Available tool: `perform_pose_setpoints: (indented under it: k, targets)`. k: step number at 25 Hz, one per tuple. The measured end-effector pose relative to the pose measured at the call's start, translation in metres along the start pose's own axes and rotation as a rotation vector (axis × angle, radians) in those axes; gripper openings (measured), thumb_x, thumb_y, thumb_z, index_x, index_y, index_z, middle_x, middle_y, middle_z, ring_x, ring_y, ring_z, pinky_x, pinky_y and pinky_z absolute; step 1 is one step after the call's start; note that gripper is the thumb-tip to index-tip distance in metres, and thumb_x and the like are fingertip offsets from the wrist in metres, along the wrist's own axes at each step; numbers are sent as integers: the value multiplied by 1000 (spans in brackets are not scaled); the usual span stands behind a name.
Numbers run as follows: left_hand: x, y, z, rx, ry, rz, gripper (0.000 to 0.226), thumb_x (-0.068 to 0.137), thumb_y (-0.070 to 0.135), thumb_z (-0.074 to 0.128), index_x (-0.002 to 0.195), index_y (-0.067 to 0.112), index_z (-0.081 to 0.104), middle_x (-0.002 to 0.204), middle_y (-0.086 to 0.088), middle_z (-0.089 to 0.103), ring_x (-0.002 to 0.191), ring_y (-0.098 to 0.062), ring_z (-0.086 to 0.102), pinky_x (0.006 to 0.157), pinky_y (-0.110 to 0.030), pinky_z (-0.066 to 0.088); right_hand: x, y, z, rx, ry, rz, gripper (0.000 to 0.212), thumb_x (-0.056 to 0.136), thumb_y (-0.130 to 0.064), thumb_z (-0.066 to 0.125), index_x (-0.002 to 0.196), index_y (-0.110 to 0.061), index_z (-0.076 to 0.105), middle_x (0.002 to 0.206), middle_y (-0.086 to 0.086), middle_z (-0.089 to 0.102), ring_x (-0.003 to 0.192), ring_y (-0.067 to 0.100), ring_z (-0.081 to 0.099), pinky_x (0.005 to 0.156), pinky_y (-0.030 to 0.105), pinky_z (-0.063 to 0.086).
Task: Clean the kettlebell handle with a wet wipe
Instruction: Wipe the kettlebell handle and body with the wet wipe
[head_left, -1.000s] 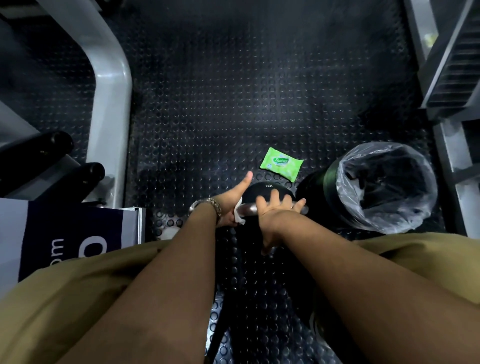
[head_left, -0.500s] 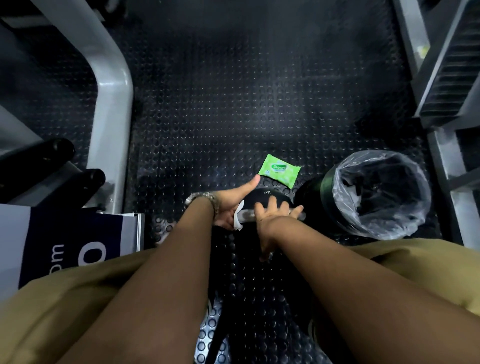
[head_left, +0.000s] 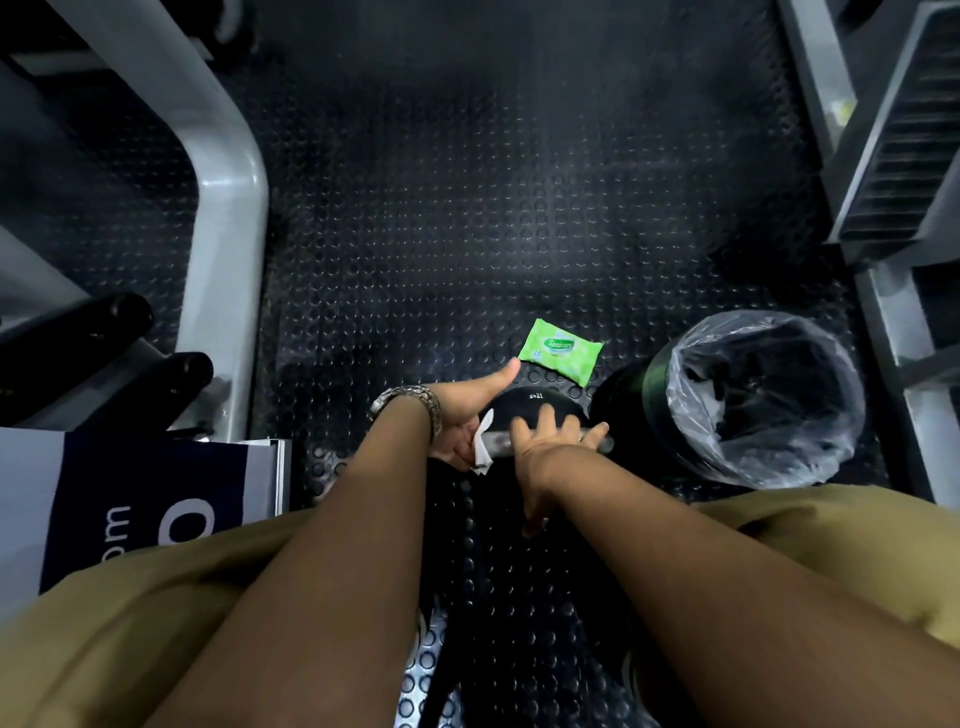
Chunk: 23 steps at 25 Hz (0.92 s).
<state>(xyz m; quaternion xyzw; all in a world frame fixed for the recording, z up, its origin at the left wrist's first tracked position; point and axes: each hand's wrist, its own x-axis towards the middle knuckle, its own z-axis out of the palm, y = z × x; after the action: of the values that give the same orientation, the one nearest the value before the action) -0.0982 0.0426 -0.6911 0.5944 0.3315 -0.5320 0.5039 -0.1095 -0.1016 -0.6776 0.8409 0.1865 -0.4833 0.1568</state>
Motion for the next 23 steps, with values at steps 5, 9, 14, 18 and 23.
perform_pose_setpoints:
  k: [5, 9, 14, 18, 23]
  targets:
    - [75, -48, 15, -186, 222, 28, 124, 36, 111, 50, 121, 24, 72, 118, -3, 75, 109, -30, 72, 102, -49, 54, 4, -1, 2, 14, 5, -2, 129, 55, -42, 98, 151, -30, 13, 160, 11, 5, 144, 43, 17, 112, 79, 10]
    - [44, -40, 17, -244, 79, 36, 107, 53, 103, 57, 114, 17, 77, 111, -9, 76, 101, -30, 70, 104, -44, 49, 4, 0, 4, 15, 5, 5, 132, 55, -39, 99, 153, -31, 11, 163, 12, 1, 145, 43, 17, 113, 78, 9]
    - [-11, -7, -10, -77, -117, 65, 104, 70, 101, 39, 109, 9, 68, 100, -8, 77, 91, -23, 71, 105, -42, 47, 3, -2, 3, -5, 8, 13, 136, 56, -43, 98, 155, -31, 6, 165, 13, -3, 147, 44, 15, 113, 78, 9]
    - [29, -22, 13, -156, 30, 96, 107, 52, 106, 51, 129, 33, 67, 134, -1, 70, 122, -20, 65, 110, -54, 41, 4, -3, 3, -22, 1, 25, 139, 56, -47, 98, 156, -31, 3, 165, 14, -4, 147, 45, 15, 112, 78, 10]
    - [28, -33, 12, -224, 16, 47, 118, 52, 106, 50, 129, 18, 67, 123, -5, 73, 109, -24, 71, 108, -47, 45, 4, -2, 4, 2, 18, 23, 133, 56, -43, 98, 154, -30, 9, 163, 12, 1, 145, 44, 17, 113, 78, 10]
